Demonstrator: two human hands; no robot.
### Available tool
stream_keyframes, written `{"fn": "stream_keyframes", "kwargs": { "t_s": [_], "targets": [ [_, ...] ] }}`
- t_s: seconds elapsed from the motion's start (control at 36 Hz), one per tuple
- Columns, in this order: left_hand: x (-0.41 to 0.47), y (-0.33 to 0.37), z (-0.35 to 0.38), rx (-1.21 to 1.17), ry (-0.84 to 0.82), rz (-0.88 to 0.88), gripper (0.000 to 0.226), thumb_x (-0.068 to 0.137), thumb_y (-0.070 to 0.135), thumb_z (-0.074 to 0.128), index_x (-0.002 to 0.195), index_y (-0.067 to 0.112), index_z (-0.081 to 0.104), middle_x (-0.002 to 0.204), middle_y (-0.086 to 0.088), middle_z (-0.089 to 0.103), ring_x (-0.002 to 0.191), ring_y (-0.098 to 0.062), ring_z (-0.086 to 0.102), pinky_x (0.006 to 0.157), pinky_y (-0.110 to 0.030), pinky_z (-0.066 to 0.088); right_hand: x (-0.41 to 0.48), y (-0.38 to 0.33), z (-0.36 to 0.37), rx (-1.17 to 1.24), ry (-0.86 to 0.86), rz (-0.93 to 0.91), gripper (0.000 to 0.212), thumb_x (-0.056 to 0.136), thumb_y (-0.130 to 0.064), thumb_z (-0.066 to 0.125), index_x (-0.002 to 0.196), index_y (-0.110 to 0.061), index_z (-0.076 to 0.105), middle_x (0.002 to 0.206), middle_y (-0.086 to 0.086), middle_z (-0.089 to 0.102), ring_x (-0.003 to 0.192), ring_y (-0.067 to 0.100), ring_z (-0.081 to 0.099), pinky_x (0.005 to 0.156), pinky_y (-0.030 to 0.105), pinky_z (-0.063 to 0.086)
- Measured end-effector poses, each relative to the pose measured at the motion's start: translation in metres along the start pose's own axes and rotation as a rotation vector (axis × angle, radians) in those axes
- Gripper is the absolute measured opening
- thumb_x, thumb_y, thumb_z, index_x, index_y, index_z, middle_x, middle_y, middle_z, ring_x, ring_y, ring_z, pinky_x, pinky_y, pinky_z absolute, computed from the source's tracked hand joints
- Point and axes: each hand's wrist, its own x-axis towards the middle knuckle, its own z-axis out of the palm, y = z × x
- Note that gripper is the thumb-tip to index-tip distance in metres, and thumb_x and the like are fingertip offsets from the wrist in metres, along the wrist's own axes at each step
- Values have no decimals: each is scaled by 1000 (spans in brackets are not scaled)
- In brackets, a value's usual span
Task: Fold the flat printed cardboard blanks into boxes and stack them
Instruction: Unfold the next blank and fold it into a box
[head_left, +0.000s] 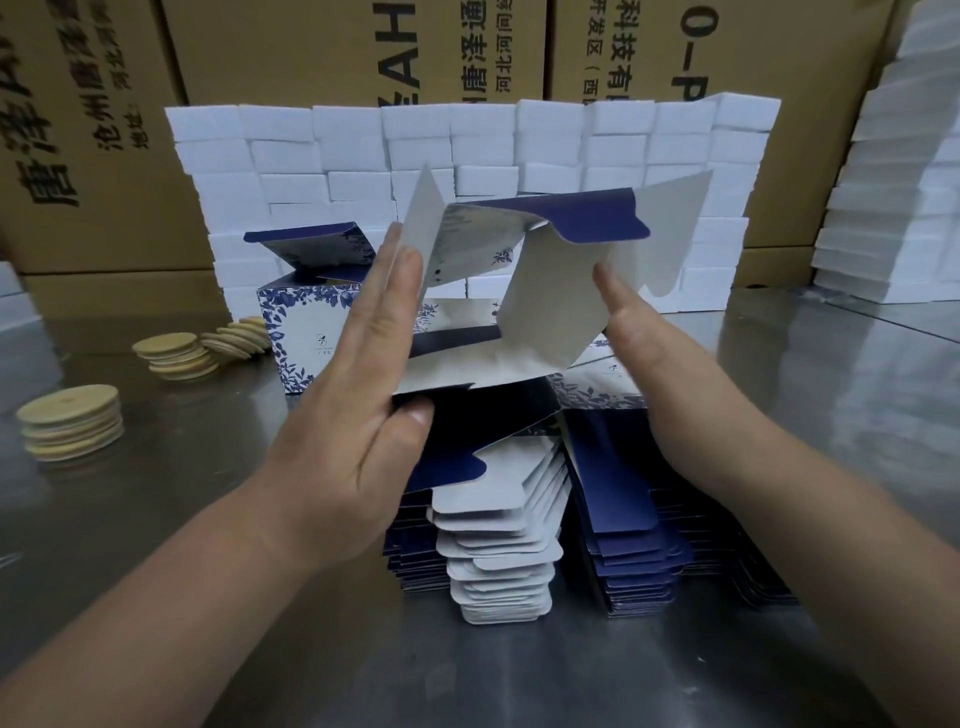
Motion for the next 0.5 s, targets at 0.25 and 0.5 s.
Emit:
{"fn": "stream_keyframes", "kwargs": {
  "t_s": [0.25, 0.5],
  "targets": [
    [-1, -16, 2, -228, 132, -207, 59, 89, 45, 27, 142, 45, 1, 152, 27, 10, 141, 2, 13, 114, -22, 15, -9, 6, -1, -245, 25, -166, 90, 55, -77, 46, 130, -56, 1, 120, -54, 5, 120, -35, 2, 99, -4, 9],
    [-3, -15, 1, -103, 194, -103, 69, 83, 29, 29, 142, 47, -2, 130, 30, 43, 89, -19, 49, 82, -29, 35, -10, 4, 4, -246, 198, -262, 75, 82, -37, 59, 141, -41, 12, 144, -12, 41, 139, 16, 33, 113, 39, 31]
  ]
}}
